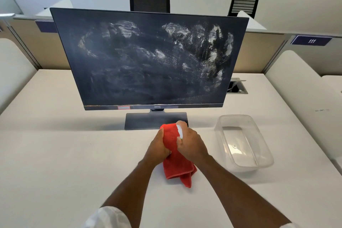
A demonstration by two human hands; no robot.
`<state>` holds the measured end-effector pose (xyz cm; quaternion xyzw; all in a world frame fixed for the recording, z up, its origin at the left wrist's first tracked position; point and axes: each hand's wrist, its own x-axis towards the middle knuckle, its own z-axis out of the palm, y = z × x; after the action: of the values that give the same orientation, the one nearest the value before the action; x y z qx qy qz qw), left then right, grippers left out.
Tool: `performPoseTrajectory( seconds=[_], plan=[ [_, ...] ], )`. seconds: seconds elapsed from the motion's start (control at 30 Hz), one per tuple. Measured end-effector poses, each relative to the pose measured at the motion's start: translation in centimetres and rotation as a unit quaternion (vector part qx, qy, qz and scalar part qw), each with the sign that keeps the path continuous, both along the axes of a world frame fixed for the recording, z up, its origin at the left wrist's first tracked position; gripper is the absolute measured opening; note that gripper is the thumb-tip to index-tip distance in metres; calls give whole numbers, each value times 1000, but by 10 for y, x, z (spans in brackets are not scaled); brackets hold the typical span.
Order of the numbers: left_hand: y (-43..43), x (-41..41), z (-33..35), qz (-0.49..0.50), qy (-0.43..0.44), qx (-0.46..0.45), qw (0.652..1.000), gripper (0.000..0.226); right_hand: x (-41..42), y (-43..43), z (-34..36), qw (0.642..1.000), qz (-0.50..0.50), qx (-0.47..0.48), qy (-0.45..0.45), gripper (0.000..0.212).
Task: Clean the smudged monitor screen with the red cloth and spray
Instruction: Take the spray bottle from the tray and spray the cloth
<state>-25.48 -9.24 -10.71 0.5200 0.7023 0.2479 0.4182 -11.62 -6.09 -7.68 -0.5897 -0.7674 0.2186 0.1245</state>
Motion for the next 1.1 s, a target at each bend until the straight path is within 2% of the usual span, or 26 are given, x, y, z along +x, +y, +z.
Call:
performPoseTrajectory(
  seconds=[0.27,0.4,0.77,1.1],
  plan=[
    [0,-1,-3,7,-4,-3,1000,89,1,-5,-3,999,-24,-32,0,60],
    [0,0,-3,10,-16,-5,1000,89,1,-9,3,999,15,-45,6,58],
    [-2,-1,4,-16,-16,-5,1000,97,12,-15,13,998,48,-26,-9,55],
    [-3,3,7,-11,-15,16,1000,95,27,-19,12,1000,8,13,-17,52]
  ],
)
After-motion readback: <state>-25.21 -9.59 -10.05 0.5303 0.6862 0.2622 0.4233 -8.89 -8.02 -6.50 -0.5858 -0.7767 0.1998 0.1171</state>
